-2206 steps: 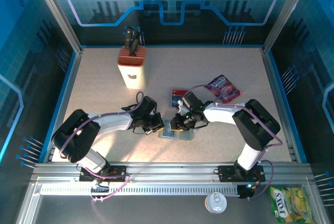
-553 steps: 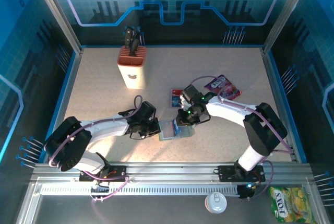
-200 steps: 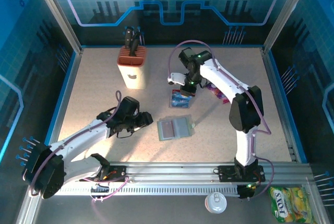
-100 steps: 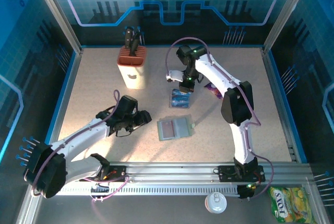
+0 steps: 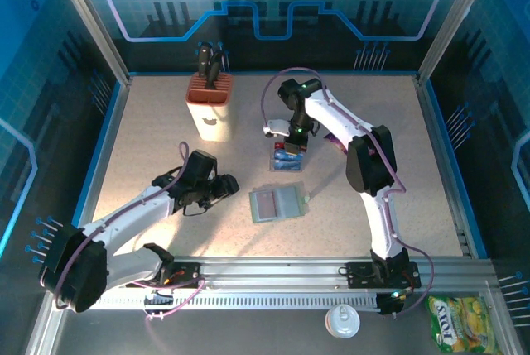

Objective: Take the credit cards out of the card holder

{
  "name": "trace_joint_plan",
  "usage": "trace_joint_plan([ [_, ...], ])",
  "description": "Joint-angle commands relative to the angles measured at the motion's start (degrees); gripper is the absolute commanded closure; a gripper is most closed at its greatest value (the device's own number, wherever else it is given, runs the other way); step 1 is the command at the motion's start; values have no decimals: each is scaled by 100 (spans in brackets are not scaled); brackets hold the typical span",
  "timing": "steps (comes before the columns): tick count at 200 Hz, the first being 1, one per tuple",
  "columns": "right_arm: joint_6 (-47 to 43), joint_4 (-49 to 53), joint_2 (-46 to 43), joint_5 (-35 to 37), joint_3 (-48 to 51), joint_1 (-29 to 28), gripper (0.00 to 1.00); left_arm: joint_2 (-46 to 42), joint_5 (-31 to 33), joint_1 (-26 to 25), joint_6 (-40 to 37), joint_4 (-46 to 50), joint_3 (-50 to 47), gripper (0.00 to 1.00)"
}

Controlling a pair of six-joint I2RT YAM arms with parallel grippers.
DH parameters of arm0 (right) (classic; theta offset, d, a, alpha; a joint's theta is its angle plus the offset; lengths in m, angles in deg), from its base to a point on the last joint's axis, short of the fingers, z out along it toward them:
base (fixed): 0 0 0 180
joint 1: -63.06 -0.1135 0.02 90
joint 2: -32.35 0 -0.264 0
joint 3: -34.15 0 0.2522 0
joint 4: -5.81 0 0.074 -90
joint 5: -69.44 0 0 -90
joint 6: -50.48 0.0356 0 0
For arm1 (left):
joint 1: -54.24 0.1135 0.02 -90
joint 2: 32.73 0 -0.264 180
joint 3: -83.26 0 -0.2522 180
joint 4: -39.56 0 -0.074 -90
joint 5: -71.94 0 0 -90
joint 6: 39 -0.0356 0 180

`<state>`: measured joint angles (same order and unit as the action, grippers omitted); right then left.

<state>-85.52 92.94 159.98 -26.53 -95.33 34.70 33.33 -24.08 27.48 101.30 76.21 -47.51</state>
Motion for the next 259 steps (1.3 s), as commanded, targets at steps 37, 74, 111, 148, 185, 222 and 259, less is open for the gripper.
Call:
trace_joint_plan([
  [37, -190, 21, 34, 149, 138, 59, 79, 118, -162, 66, -161, 102, 7, 38],
  [74, -56, -25, -157, 150, 150, 7, 77, 26, -206, 68, -151, 135, -13, 38],
  [111, 259, -478, -640, 53, 574, -88, 75, 40, -387, 66, -114, 41, -20, 40],
  [148, 1161, -1301, -1216, -230, 1229, -233, 73, 147, -604, 58, 45, -248, -92, 41],
  [185, 2155, -2157, -1924, -374, 2176, -463, 73, 326, -759, -1, 203, -488, -109, 42],
  [222, 3267, -2930, -2582, -545, 3108, -680, 72, 421, -723, -203, 360, -691, -110, 43],
  [259, 4058, -3451, -3157, -622, 4028, -842, 72, 599, -586, -614, 591, -942, -118, 46],
])
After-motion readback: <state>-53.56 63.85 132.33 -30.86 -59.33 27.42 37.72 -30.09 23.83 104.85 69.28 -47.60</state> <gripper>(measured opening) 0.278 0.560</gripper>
